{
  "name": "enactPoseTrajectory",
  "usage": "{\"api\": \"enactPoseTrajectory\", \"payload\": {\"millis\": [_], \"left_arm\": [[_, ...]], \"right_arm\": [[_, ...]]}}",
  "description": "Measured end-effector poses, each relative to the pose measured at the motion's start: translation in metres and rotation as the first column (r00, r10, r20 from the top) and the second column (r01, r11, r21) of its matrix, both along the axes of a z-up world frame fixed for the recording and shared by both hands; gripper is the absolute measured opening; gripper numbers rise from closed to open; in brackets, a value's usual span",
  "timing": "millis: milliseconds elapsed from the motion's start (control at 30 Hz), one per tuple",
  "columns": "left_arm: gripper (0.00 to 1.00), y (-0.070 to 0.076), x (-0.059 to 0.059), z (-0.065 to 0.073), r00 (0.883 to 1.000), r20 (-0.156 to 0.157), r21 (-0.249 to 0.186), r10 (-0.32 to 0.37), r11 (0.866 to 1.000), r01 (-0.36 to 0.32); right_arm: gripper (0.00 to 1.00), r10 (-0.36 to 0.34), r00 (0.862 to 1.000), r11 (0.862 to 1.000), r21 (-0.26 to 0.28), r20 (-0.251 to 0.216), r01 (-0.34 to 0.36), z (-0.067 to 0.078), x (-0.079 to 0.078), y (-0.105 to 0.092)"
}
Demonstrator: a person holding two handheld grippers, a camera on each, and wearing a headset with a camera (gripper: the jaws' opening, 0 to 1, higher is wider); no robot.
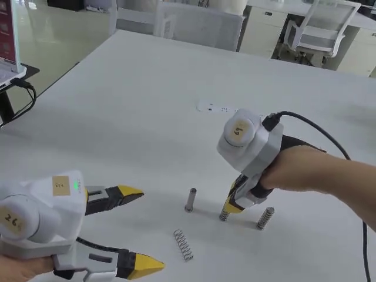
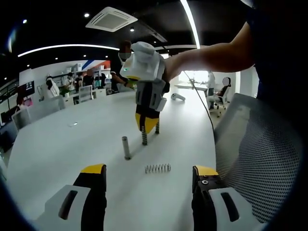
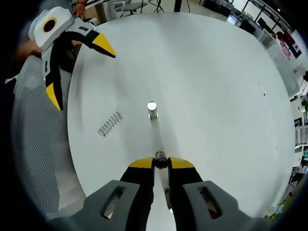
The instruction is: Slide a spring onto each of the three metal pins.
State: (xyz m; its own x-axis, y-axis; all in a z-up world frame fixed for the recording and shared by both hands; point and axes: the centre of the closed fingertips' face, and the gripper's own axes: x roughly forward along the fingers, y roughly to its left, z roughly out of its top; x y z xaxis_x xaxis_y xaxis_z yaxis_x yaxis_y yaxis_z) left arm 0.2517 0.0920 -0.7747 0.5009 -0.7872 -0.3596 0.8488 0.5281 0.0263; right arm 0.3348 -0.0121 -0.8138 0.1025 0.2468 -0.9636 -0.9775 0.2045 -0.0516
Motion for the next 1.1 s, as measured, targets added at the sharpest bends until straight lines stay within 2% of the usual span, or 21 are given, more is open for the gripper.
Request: {"api": "enactPoseTrajectory", "payload": {"millis": [267, 533, 933, 1100], "left_arm": [[0.69, 0.000, 0.000, 0.000, 1.000, 0.000, 0.001, -0.002, 1.000, 0.002], [0.69, -0.002, -0.001, 0.000, 1.000, -0.002, 0.003, -0.009, 1.000, 0.009], [0.69, -0.003, -0.003, -0.001, 1.000, -0.003, 0.003, -0.012, 1.000, 0.012], [0.69, -0.003, -0.004, -0.001, 1.000, -0.003, 0.003, -0.013, 1.000, 0.013]], "right_arm": [[0.12, -0.013, 1.000, 1.000, 0.013, 0.005, 0.013, 0.002, -0.001, -0.003], [0.14, -0.033, 0.999, 0.999, 0.034, 0.024, 0.032, 0.013, -0.001, -0.008], [0.15, -0.071, 0.997, 0.995, 0.075, 0.019, 0.069, 0.021, -0.017, -0.015], [0.15, -0.095, 0.995, 0.991, 0.095, 0.008, 0.094, 0.023, -0.028, -0.017]]}}
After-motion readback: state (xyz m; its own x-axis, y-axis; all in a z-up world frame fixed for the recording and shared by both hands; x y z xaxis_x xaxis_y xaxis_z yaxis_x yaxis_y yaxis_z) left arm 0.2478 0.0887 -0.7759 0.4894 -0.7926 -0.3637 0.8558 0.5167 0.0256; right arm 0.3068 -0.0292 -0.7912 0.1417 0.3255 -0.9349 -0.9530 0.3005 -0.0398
